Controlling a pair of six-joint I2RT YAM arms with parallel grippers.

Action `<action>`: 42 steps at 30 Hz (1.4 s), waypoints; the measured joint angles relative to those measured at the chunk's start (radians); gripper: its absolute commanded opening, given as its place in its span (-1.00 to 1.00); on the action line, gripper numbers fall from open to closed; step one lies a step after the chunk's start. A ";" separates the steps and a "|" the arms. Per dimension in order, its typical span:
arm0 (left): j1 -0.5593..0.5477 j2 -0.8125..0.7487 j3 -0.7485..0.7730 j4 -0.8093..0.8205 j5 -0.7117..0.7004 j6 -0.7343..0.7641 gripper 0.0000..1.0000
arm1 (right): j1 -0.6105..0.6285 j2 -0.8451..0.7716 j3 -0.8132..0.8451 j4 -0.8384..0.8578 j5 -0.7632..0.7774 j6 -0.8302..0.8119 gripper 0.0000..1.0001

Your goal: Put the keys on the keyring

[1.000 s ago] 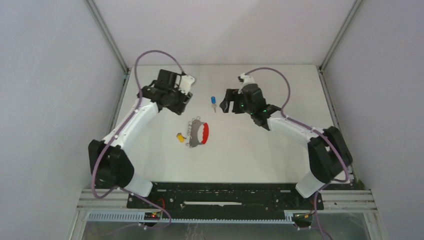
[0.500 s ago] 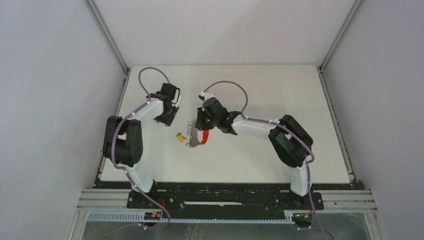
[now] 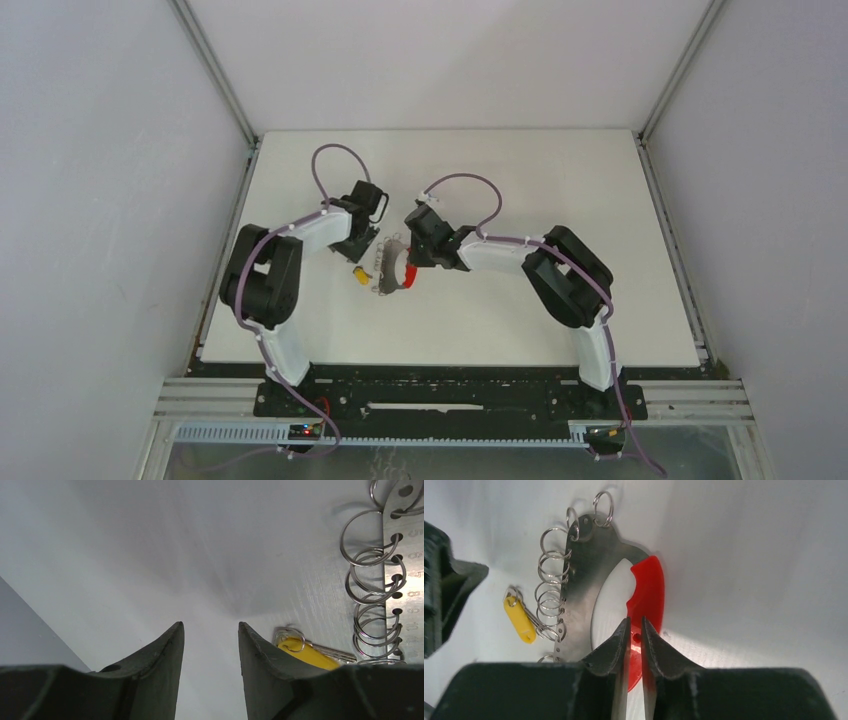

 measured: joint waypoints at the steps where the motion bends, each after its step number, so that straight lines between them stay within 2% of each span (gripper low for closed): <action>1: -0.007 0.009 0.000 -0.006 -0.005 0.000 -0.01 | 0.000 0.000 0.000 -0.005 0.011 0.011 -0.61; 8: -0.035 0.024 0.001 -0.061 0.027 -0.012 -0.01 | 0.016 -0.017 -0.034 0.018 0.085 0.050 -0.62; 11: -0.015 0.012 0.003 -0.093 0.118 -0.028 -0.01 | 0.030 -0.023 -0.056 0.063 0.077 0.047 -0.89; 14: 0.020 -0.027 0.003 -0.115 0.200 -0.035 -0.01 | 0.045 -0.023 -0.061 0.112 0.056 0.043 -0.99; 24: 0.055 -0.066 0.003 -0.121 0.294 -0.035 -0.01 | 0.051 -0.022 -0.060 0.187 0.005 0.051 -1.00; 33: 0.055 -0.066 0.002 -0.122 0.310 -0.035 0.00 | 0.049 0.019 -0.034 0.082 0.032 0.126 -1.00; 42: 0.055 -0.065 0.002 -0.124 0.314 -0.036 0.00 | 0.046 0.007 0.006 -0.102 0.224 0.272 -1.00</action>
